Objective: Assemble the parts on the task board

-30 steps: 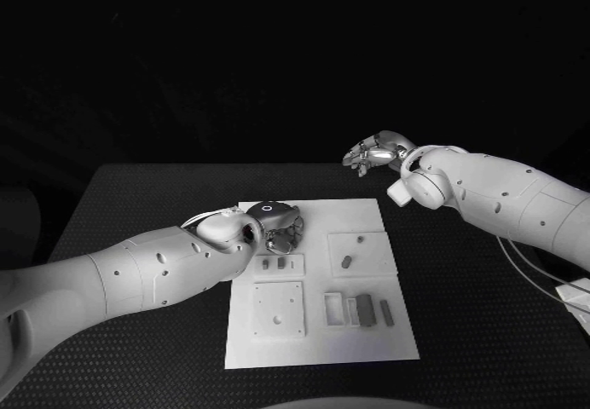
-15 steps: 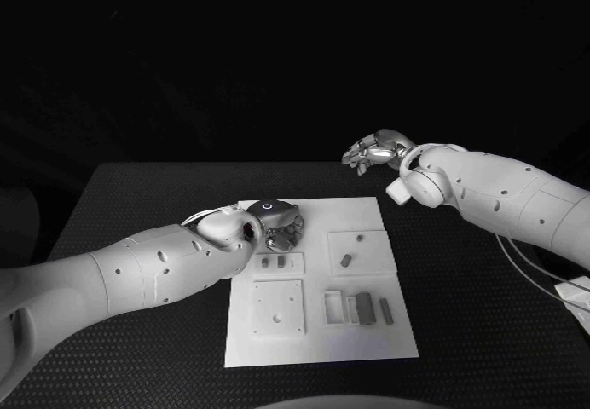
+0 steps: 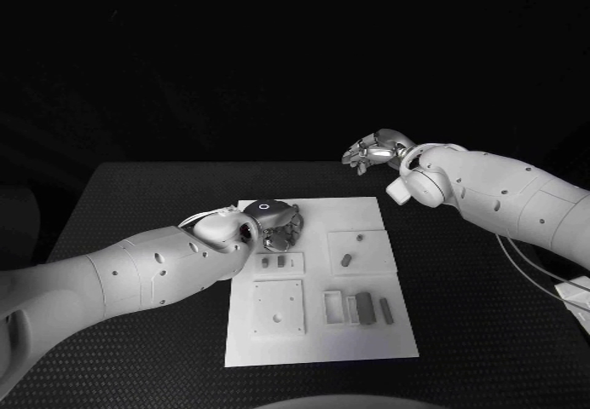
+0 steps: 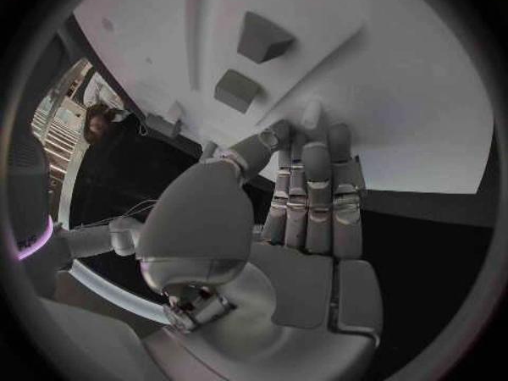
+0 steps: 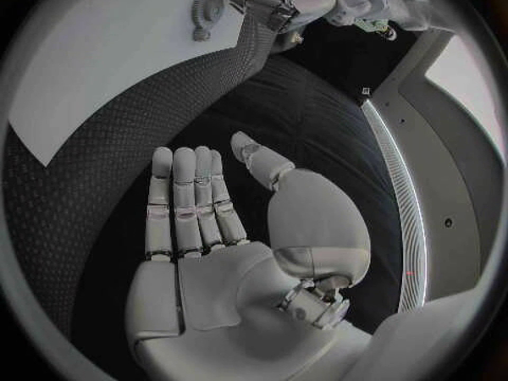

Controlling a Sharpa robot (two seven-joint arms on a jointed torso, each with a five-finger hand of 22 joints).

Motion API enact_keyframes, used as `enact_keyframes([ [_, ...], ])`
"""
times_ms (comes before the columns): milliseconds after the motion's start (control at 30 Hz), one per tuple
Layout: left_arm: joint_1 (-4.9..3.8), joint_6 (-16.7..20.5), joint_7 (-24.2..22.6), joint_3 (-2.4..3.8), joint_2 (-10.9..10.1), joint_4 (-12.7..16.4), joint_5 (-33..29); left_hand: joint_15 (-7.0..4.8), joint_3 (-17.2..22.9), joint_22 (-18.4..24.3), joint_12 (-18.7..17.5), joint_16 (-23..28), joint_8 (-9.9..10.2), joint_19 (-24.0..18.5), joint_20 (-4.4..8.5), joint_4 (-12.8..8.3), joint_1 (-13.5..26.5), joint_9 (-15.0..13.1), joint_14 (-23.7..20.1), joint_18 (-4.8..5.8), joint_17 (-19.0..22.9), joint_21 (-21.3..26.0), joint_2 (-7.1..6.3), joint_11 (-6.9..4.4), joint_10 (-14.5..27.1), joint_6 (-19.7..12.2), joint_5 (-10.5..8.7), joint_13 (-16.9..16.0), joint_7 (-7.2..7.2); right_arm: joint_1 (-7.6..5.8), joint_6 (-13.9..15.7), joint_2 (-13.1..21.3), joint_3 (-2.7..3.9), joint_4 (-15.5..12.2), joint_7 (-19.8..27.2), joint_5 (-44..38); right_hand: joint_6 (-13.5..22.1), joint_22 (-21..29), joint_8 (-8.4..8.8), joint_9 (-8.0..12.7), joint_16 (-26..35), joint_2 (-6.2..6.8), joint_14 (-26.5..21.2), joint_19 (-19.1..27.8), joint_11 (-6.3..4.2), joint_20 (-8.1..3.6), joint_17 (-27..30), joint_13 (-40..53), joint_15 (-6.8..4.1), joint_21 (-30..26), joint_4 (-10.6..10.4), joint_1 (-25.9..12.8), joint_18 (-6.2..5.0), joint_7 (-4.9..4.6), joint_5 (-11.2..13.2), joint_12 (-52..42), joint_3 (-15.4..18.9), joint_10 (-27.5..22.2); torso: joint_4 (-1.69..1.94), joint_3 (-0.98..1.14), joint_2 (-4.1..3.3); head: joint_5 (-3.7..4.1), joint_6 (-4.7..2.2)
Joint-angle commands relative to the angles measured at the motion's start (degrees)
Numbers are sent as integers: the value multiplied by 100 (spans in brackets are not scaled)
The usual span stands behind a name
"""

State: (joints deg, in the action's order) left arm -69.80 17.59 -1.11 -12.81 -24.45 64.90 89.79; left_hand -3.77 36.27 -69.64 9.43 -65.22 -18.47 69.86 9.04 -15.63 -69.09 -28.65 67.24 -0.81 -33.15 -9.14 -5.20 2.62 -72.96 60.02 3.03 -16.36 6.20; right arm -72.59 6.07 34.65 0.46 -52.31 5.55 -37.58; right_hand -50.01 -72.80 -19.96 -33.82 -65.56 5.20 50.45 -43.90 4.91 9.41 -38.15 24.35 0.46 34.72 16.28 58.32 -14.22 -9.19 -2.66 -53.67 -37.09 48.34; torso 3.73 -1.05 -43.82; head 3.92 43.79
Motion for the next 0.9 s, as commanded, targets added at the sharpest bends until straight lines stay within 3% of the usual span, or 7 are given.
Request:
enact_keyframes([
  [33,14,220,-43,-1,-31,49,-168,-4,18,-10,-37,-33,-30,40,10,23,2,-12,39,10,-7,-24,101,-5,-41,44,29,-13,6,2,-75,-4,2,-6,69,-6,17,6,33,-9,37,7,30,-11,-5,50,-10,-11,-2,-34,3,54,-55,-8,-18,27,30,27,-5,4,-1,-4,-15],
  [200,14,321,-75,48,-96,148,-388,-9,24,-15,-45,-32,-34,48,14,29,15,-13,47,13,-6,-19,116,-10,-60,55,30,-17,1,2,-73,-7,2,-1,72,-6,16,6,33,-10,39,6,31,-11,-6,51,-11,-13,-2,-35,3,55,-56,-7,-18,27,31,28,-1,1,-2,-26,-48],
  [333,13,332,-93,149,-147,208,-539,-9,28,-15,-53,-23,-36,40,14,29,22,-13,39,17,-1,-9,118,-11,-69,60,30,-18,-2,2,-77,-8,2,-1,73,-6,15,5,33,-10,40,5,31,-11,-6,51,-11,-14,-2,-36,3,56,-57,-7,-18,28,32,29,-6,5,2,-27,-63],
  [500,11,253,-70,380,-301,400,-738,-13,31,-20,-60,-25,-38,50,19,30,28,-13,47,17,-1,-8,124,-14,-80,66,31,-20,-5,2,-79,10,2,-6,69,-6,14,5,33,-11,42,4,32,-11,-6,52,-13,-16,-2,-37,3,56,-58,-6,-18,28,33,30,9,-4,9,-22,-69],
  [600,7,83,-17,486,-409,507,-740,-15,32,-23,-66,-28,-38,57,23,28,32,-13,54,17,-2,-9,125,-16,-85,67,30,-21,-6,2,-78,22,2,-11,68,-6,14,5,33,-11,43,4,32,-11,-6,53,-13,-18,-2,-38,4,56,-58,-6,-18,29,34,31,17,-4,16,-19,-67],
  [700,-17,-88,7,525,-555,617,-738,-16,33,-26,-71,-31,-38,62,25,28,35,-13,59,18,-3,-8,130,-17,-89,69,28,-22,-7,2,-77,29,1,-15,64,-6,13,5,33,-12,44,5,32,-11,-7,54,-14,-19,-2,-39,4,57,-59,-6,-18,29,35,32,22,-3,21,-25,-75],
  [900,-67,-314,66,523,-749,651,-678,-18,35,-33,-80,-35,-40,69,29,22,36,-13,64,19,-5,-7,143,-20,-100,74,20,-24,-10,2,-76,49,1,-24,60,-6,12,4,33,-12,45,5,33,-11,-7,55,-15,-21,-2,-40,5,58,-60,-5,-18,29,36,33,16,-6,7,-45,-78],
])
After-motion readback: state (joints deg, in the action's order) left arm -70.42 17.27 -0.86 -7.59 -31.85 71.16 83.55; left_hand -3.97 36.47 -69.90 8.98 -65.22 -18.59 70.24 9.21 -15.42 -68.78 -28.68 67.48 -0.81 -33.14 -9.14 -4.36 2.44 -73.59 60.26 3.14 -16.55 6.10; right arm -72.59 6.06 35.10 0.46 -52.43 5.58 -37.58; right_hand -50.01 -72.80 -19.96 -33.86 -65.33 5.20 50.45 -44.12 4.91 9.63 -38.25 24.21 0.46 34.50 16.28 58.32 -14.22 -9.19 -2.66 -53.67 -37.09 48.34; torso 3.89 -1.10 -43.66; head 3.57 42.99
